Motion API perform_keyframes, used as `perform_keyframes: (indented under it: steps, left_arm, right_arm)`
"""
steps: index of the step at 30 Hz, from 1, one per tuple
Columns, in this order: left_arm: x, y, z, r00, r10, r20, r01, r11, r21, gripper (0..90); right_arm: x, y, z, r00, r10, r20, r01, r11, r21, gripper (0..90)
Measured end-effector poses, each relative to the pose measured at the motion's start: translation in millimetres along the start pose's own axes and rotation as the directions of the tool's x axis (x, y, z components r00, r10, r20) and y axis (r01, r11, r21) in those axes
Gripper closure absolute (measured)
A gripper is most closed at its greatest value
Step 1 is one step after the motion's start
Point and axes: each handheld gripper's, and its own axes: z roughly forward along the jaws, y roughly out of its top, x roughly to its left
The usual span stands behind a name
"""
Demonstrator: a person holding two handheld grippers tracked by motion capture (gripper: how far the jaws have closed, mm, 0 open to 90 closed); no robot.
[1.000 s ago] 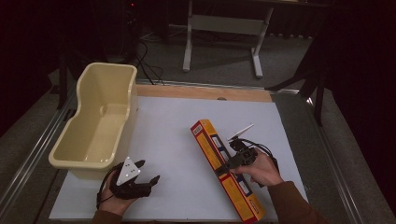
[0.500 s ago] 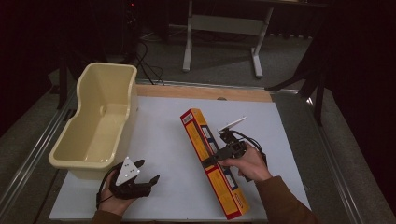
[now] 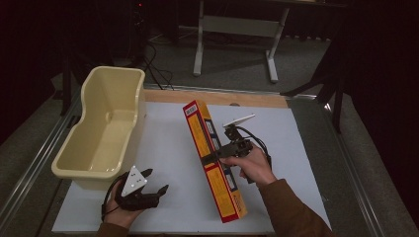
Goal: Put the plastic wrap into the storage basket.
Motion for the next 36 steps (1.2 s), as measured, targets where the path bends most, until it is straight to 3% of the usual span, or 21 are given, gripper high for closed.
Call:
perform_keyframes:
  steps: [17,36]
  left_arm:
    - [1.1,0.0,-1.3,1.0000,-0.004,-0.001,0.004,0.9999,-0.012,23.9]
    - [1.8,-0.2,-1.9,0.9999,-0.011,-0.001,0.011,0.9998,-0.018,23.9]
  right_arm:
    - [32.7,36.4,0.7,0.9958,0.008,-0.091,-0.014,0.9978,-0.065,39.3]
    - [43.5,73.4,7.3,0.9858,0.050,-0.160,-0.071,0.9889,-0.130,39.3]
